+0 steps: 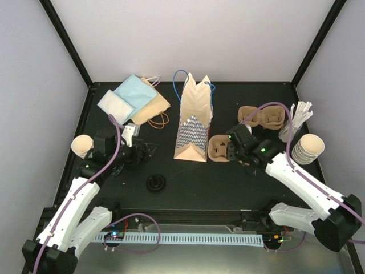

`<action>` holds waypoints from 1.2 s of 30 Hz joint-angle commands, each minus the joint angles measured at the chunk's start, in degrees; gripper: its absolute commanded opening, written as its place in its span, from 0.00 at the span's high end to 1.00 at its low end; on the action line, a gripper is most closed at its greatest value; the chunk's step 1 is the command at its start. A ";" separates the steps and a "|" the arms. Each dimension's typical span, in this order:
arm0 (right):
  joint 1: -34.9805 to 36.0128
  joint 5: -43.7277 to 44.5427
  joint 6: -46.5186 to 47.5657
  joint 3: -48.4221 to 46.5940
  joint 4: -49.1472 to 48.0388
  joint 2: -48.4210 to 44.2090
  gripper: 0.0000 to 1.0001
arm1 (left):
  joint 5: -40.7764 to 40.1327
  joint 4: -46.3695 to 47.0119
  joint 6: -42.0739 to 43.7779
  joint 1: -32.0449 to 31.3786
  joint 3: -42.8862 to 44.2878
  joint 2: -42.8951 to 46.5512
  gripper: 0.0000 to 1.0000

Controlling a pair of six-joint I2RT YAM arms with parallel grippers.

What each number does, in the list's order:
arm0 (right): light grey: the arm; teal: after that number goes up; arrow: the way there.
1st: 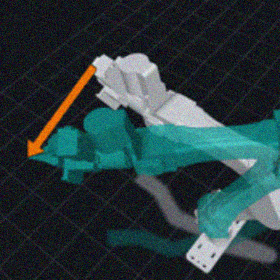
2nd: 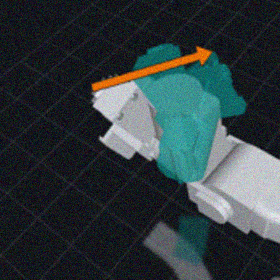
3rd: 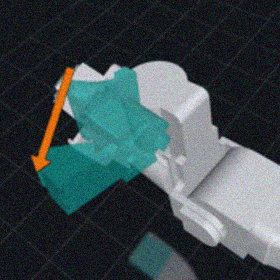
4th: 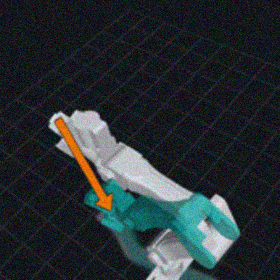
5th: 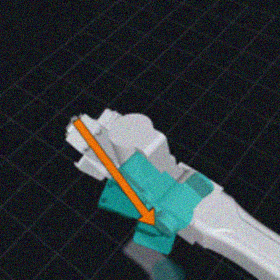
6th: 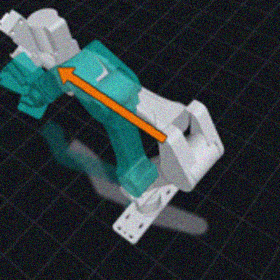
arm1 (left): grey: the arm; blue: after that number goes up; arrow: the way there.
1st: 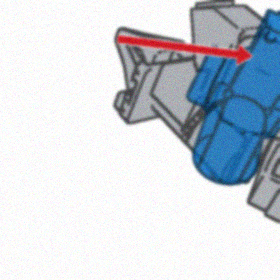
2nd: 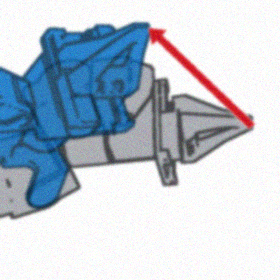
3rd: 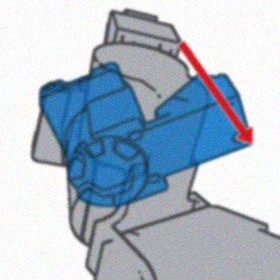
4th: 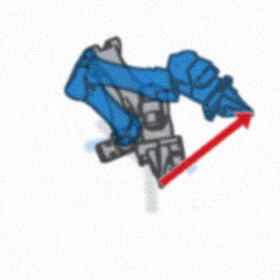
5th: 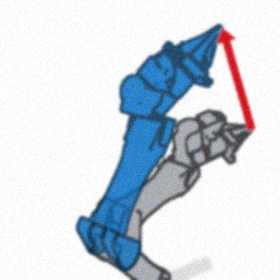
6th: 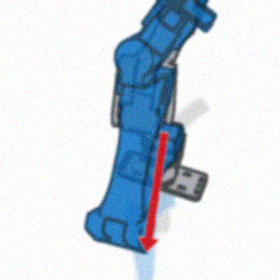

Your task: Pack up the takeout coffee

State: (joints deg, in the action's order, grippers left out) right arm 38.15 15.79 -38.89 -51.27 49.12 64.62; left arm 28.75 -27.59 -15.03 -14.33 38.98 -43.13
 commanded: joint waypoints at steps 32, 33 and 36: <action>-0.19 -5.04 26.50 -27.03 -4.45 -13.20 0.57 | -38.12 -18.77 -5.01 -21.34 58.23 -51.18 0.12; -0.26 -5.32 26.57 -26.74 -4.72 -13.47 0.57 | -38.57 -19.14 -5.01 -21.28 58.90 -51.82 0.16; -0.23 -5.88 26.73 -26.52 -5.16 -13.98 0.57 | -39.14 -19.96 -3.62 -21.23 60.16 -53.21 0.37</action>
State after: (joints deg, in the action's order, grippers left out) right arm 38.15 11.44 -13.54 -78.08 46.61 51.68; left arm -7.14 -44.97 -19.07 -35.29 95.48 -94.98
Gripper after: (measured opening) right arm 0.433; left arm 0.734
